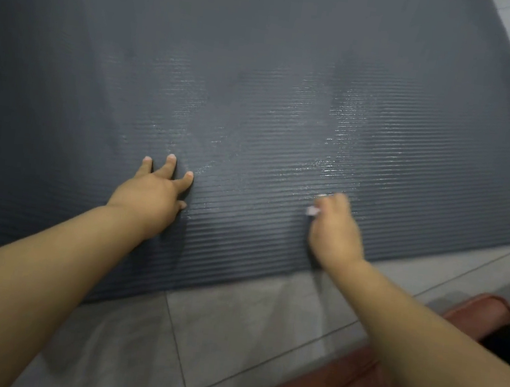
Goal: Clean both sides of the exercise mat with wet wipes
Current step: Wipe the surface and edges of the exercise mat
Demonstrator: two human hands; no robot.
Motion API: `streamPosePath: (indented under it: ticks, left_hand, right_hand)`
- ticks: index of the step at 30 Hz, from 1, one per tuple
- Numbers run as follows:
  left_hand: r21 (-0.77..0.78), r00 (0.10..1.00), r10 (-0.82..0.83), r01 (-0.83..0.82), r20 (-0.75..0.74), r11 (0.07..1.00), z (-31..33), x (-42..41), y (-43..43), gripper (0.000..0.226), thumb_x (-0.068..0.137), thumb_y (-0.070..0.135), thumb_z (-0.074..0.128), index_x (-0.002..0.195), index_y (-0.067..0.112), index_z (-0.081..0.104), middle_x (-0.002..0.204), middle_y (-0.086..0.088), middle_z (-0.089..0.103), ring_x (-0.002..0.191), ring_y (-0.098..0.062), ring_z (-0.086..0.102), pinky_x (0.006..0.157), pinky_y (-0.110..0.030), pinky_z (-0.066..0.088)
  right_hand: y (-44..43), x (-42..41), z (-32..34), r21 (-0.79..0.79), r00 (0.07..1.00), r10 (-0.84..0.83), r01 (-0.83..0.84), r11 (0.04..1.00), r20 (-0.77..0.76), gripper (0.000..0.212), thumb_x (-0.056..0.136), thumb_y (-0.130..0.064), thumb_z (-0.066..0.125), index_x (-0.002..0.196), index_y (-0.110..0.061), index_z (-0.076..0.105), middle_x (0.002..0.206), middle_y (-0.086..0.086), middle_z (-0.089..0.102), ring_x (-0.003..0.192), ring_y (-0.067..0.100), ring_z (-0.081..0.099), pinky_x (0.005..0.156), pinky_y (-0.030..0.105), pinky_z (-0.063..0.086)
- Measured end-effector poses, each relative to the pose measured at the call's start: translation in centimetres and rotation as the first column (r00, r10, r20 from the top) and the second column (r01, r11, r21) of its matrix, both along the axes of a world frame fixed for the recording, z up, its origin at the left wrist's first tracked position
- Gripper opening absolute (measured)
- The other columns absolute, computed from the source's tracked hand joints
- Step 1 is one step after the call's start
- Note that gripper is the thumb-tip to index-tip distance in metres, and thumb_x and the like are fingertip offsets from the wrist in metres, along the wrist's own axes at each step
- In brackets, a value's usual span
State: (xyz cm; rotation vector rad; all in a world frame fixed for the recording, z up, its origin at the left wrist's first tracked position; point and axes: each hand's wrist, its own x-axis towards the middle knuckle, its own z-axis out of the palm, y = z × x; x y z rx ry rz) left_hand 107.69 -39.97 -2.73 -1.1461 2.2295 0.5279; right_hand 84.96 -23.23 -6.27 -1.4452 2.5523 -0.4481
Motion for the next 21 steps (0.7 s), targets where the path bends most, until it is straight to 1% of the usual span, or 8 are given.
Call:
streamPosePath:
  ticks: [2,4,8,10,13,16,18,21]
  left_hand:
    - [0.001,1.000,-0.014,0.013,0.013,1.000,0.0,0.0,0.4,0.054,0.102,0.035,0.031,0.150,0.032,0.006,0.158,-0.001,-0.013,0.143,-0.037,-0.007,0.115,-0.047,0.016]
    - [-0.003,1.000,-0.012,0.012,0.014,1.000,0.0,-0.2,0.5,0.054,0.102,0.033,0.031,0.151,0.031,0.006,0.158,-0.002,-0.013,0.143,-0.039,-0.007,0.116,-0.047,0.015]
    - [-0.003,1.000,0.003,-0.003,0.008,1.000,-0.1,-0.2,0.6,0.054,0.102,0.032,0.031,0.151,0.030,0.006,0.158,-0.002,-0.013,0.143,-0.038,-0.006,0.116,-0.047,0.015]
    - [-0.019,1.000,-0.004,0.004,0.001,1.000,-0.1,0.0,0.8,0.055,0.102,0.033,0.032,0.151,0.031,0.008,0.158,-0.001,-0.011,0.143,-0.038,-0.005,0.116,-0.047,0.017]
    - [-0.022,1.000,-0.008,0.008,0.000,1.000,0.1,0.3,1.1,0.054,0.102,0.033,0.032,0.151,0.031,0.009,0.158,-0.001,-0.010,0.144,-0.037,-0.004,0.115,-0.046,0.016]
    - [-0.016,1.000,0.007,-0.007,-0.001,1.000,0.2,0.4,1.4,0.054,0.102,0.031,0.031,0.151,0.029,0.008,0.158,-0.001,-0.011,0.144,-0.037,-0.005,0.116,-0.047,0.016]
    - [-0.025,1.000,0.020,-0.020,-0.003,0.999,0.0,0.2,1.6,0.054,0.102,0.028,0.031,0.151,0.026,0.008,0.158,-0.003,-0.012,0.143,-0.038,-0.006,0.116,-0.048,0.016]
    - [-0.039,0.999,0.044,-0.044,-0.003,0.998,-0.1,-0.6,2.3,0.055,0.102,0.032,0.032,0.151,0.020,0.009,0.158,-0.007,-0.010,0.143,-0.041,-0.004,0.115,-0.049,0.017]
  right_hand:
    - [1.5,-1.6,0.4,-0.017,0.967,-0.257,0.256,0.966,-0.005,0.020,0.090,-0.002,0.045,0.108,0.000,0.053,0.116,0.020,0.048,0.097,0.039,0.053,0.081,0.040,0.038]
    - [0.8,1.0,0.8,0.010,0.951,-0.309,0.309,0.951,0.016,0.022,0.088,0.001,0.046,0.108,0.003,0.053,0.115,0.022,0.051,0.100,0.038,0.053,0.085,0.035,0.033]
    - [-0.7,11.0,0.2,-0.129,0.983,0.154,-0.140,0.982,0.103,0.014,0.063,0.007,0.057,0.075,0.003,0.063,0.076,0.017,0.062,0.064,0.033,0.063,0.063,0.030,0.047]
    - [-0.2,14.0,0.0,-0.084,0.900,0.393,-0.384,0.919,0.190,0.012,0.068,-0.002,0.057,0.078,0.000,0.063,0.078,0.017,0.060,0.058,0.034,0.061,0.047,0.032,0.051]
    - [0.8,11.7,-0.9,-0.051,0.856,0.469,-0.470,0.881,0.218,0.016,0.075,-0.012,0.051,0.082,-0.003,0.063,0.081,0.015,0.059,0.058,0.032,0.061,0.041,0.029,0.048]
    - [2.6,4.3,-1.5,0.026,0.981,0.178,-0.180,0.983,0.076,0.029,0.085,-0.021,0.044,0.093,-0.001,0.063,0.099,0.020,0.058,0.084,0.035,0.060,0.069,0.040,0.054]
    - [4.1,-0.4,-1.0,0.095,0.996,-0.082,0.085,0.992,-0.034,0.029,0.091,-0.018,0.041,0.105,0.001,0.058,0.114,0.021,0.051,0.101,0.037,0.052,0.087,0.044,0.044]
    - [3.8,0.3,0.2,0.078,0.964,-0.265,0.267,0.960,-0.030,0.017,0.088,-0.001,0.048,0.101,0.003,0.058,0.110,0.021,0.053,0.098,0.037,0.054,0.083,0.037,0.042]
